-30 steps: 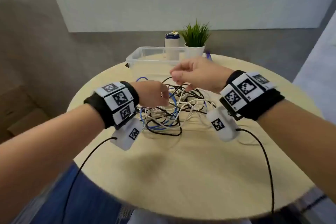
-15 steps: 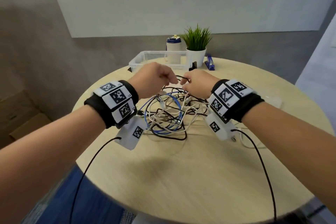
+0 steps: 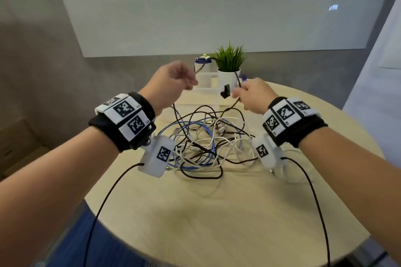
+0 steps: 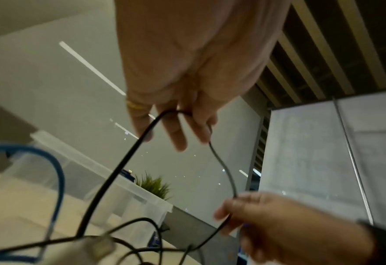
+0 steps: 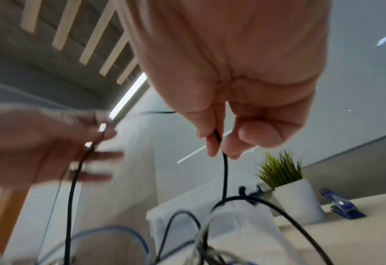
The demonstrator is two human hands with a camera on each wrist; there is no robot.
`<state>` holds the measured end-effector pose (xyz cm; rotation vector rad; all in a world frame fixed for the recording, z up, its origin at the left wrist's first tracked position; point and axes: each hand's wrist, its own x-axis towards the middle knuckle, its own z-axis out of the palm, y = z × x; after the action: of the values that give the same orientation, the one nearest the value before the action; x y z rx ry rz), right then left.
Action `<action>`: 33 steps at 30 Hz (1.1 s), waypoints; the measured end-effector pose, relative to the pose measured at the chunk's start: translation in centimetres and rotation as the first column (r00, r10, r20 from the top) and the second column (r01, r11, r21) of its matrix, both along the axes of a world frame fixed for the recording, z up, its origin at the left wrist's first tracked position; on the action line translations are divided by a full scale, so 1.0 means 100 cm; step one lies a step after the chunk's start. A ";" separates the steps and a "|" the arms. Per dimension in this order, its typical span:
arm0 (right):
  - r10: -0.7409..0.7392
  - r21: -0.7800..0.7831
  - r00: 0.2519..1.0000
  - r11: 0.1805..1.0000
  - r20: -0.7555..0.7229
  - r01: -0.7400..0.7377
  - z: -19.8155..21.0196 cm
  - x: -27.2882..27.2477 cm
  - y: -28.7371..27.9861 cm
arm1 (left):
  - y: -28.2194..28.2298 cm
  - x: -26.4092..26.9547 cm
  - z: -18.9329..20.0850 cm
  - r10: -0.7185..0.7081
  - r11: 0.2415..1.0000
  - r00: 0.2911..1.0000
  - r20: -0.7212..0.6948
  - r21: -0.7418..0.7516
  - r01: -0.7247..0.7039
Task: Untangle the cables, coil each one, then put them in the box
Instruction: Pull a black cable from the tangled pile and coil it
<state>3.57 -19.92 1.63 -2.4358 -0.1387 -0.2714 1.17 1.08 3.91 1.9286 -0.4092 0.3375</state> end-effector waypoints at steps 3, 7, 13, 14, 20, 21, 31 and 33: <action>-0.027 0.259 0.995 0.966 0.097 0.000 0.018 -0.002 0.002 | 0.001 -0.004 -0.003 0.120 0.953 0.987 -0.106 0.290 -0.085; 0.037 0.293 0.986 0.952 0.163 -0.084 0.024 -0.010 0.014 | -0.014 -0.016 0.008 0.209 0.926 0.969 0.134 0.290 -0.240; 0.055 0.266 0.950 0.953 0.308 -0.142 0.021 -0.012 0.026 | -0.038 -0.024 0.010 0.081 0.995 0.989 0.120 0.043 -0.087; 0.059 0.267 0.947 0.952 0.316 -0.148 0.021 -0.012 0.027 | -0.038 -0.023 0.009 0.079 0.997 0.990 0.116 0.008 -0.080; 0.119 0.086 0.977 0.987 0.175 -0.135 -0.001 -0.007 0.024 | -0.038 -0.024 0.020 -0.025 0.984 0.993 0.115 -0.174 0.045; 0.122 0.060 0.984 0.990 0.130 -0.131 -0.007 -0.005 0.024 | -0.040 -0.024 0.023 -0.045 0.972 0.991 0.125 -0.222 0.073; 0.143 0.255 0.990 0.957 0.000 -0.139 -0.032 0.009 0.025 | -0.027 -0.022 0.037 -0.020 0.945 0.978 0.210 -0.314 0.087; 0.074 0.418 0.990 0.901 0.119 -0.118 -0.014 0.009 0.018 | -0.017 -0.017 0.033 0.017 0.961 0.986 0.164 -0.276 0.029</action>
<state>4.44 -18.14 0.24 -1.9761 -0.2194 -0.3408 -0.55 -0.64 7.17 1.6298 -0.4507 0.5249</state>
